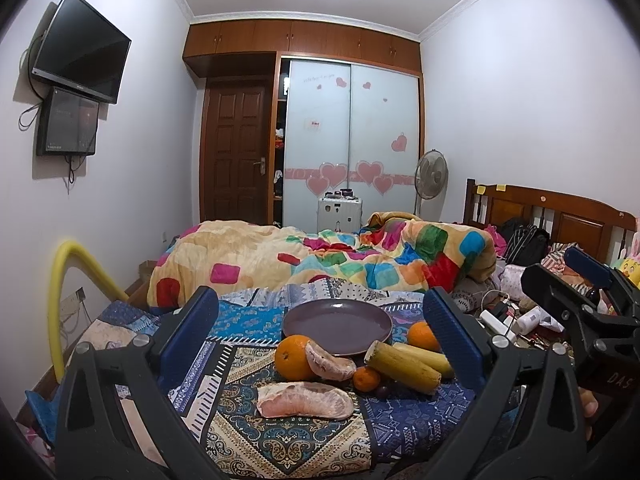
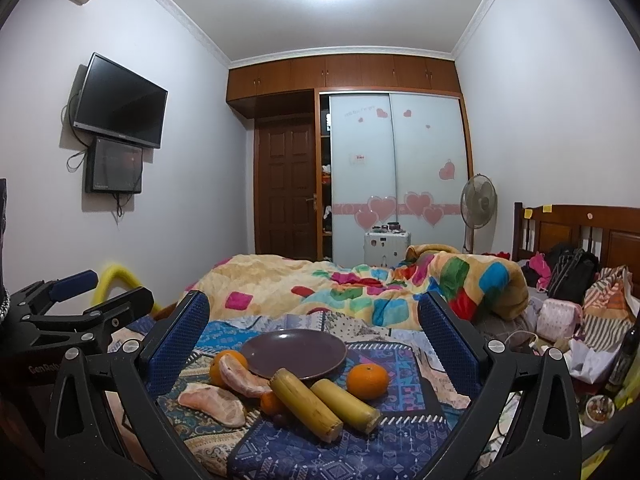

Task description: Organize fruits

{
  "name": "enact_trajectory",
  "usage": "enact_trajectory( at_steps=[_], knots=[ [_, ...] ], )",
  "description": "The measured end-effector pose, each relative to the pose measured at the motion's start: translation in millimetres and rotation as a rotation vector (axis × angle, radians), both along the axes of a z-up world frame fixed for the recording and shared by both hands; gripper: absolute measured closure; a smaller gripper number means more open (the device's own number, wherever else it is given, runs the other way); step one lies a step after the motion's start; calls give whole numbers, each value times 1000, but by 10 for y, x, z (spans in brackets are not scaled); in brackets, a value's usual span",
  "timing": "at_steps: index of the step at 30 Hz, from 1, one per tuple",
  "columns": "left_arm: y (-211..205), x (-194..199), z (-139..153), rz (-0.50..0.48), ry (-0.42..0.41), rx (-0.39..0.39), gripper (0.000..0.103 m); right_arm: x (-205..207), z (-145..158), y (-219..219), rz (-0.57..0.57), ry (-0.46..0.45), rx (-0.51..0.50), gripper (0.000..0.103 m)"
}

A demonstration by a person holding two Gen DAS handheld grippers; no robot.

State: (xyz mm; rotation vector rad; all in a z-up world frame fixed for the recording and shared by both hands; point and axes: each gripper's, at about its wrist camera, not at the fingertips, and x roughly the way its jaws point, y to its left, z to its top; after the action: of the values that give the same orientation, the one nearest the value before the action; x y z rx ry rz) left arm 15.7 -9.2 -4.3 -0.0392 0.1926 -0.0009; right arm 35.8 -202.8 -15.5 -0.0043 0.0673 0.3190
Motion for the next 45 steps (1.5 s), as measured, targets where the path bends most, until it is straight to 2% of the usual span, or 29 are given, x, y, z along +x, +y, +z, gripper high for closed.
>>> enact_trajectory(
  at_steps=[5, 10, 14, 19, 21, 24, 26, 29, 33, 41, 45],
  knots=[
    [72, 165, -175, 3, 55, -12, 0, 147, -109, -3, -1, 51, -26, 0],
    [195, 408, -489, 9, 169, -27, 0, 387, -362, -12, 3, 157, -75, 0],
    [337, 641, -822, 13, 286, -50, 6, 574, -615, -49, 5, 244, -124, 0],
    [444, 844, -1125, 17, 384, -66, 9, 737, -854, -86, 12, 329, -171, 0],
    [450, 910, -1210, 8, 421, -67, 9, 776, -915, -99, 19, 358, -176, 2],
    [410, 996, -1324, -11, 474, -68, 9, 879, -1011, -117, 39, 408, -172, 14],
    [363, 1044, -1379, -22, 491, -61, 8, 941, -1060, -115, 60, 438, -166, 30],
    [247, 1123, -1458, -14, 518, -37, 2, 1025, -1115, -80, 97, 470, -155, 41],
    [134, 1214, -1543, -1, 541, -1, 1, 1036, -1138, -26, 151, 479, -152, 44],
    [130, 1231, -1555, -8, 540, -40, 0, 1144, -1178, 134, 214, 494, -186, 51],
    [20, 1237, -1577, -9, 541, 13, 0, 1200, -1230, 181, 213, 511, -196, 52]
  ],
)
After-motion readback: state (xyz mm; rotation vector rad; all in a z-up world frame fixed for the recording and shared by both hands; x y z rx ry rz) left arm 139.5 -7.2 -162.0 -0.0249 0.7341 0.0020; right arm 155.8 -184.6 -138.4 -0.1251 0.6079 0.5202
